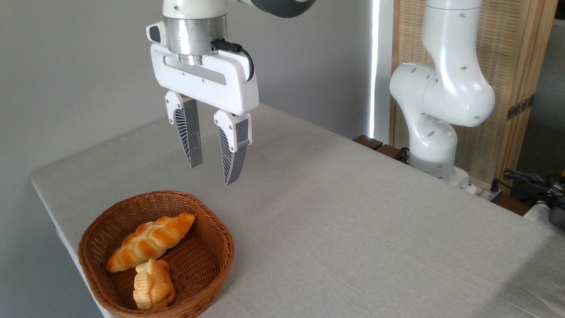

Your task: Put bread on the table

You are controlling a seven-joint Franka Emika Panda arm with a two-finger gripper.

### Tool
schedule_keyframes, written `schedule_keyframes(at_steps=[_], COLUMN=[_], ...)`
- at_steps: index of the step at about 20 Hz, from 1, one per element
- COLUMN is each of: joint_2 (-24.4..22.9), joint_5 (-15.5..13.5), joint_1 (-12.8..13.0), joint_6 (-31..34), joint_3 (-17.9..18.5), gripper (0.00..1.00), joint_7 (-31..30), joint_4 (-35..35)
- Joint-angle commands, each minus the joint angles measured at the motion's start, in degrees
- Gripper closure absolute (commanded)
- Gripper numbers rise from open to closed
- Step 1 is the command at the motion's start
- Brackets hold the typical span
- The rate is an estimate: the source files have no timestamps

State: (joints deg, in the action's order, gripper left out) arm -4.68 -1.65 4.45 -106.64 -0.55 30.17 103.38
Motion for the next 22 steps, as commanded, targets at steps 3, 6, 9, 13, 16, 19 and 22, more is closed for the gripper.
schedule_keyframes(at_steps=[3, 6, 9, 13, 16, 19, 22], joint_2=[0.02, 0.02, 0.02, 0.02, 0.11, 0.11, 0.11], joint_5=[-1.43, -1.34, -1.43, -1.34, -1.34, -1.34, -1.34], joint_1=[-1.11, -1.11, -1.11, -1.11, -1.11, -1.11, -1.11], joint_6=[1.17, 1.17, 1.17, 1.17, 1.17, 1.17, 1.17], joint_3=[-0.59, -0.59, -0.41, -0.68, -0.68, -0.68, -0.68], gripper=[0.0, 0.0, 0.0, 0.0, 0.0, 0.0, 0.0], joint_7=[0.59, 0.59, 0.59, 0.59, 0.59, 0.5, 0.5], joint_4=[-0.55, -0.55, -0.55, -0.55, -0.55, -0.55, -0.55])
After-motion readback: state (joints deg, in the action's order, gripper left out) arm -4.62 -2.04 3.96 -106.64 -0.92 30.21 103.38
